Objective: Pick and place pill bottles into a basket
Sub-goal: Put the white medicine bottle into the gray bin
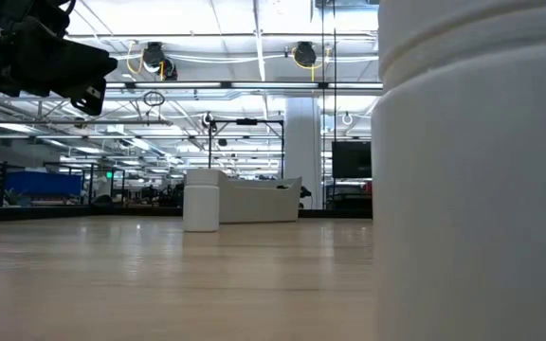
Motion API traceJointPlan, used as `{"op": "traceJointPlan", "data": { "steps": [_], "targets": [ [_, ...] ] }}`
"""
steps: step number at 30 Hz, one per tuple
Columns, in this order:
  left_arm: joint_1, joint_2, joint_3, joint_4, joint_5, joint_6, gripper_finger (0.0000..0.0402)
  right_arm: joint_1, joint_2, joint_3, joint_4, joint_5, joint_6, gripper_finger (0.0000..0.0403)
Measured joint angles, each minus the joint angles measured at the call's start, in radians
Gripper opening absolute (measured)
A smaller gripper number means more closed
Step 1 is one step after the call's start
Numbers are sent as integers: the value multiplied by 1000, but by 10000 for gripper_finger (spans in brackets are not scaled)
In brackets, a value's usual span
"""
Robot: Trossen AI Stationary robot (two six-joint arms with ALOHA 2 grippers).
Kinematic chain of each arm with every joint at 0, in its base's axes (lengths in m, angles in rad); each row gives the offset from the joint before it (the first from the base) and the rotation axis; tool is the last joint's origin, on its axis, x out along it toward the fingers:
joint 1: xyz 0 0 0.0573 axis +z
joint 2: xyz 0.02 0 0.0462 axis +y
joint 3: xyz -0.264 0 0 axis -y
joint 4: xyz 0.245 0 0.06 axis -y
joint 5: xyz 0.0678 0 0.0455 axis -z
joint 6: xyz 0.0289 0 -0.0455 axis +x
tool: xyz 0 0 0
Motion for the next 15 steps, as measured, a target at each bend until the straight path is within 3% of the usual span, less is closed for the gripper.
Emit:
{"op": "traceJointPlan", "data": {
  "steps": [5, 15],
  "targets": [
    [0, 0, 0, 0, 0, 0, 62, -9, 52, -19, -17, 0, 44, 314],
    [0, 0, 0, 1, 0, 0, 62, -9, 192, -24, 36, 2, 47, 299]
  ]
}}
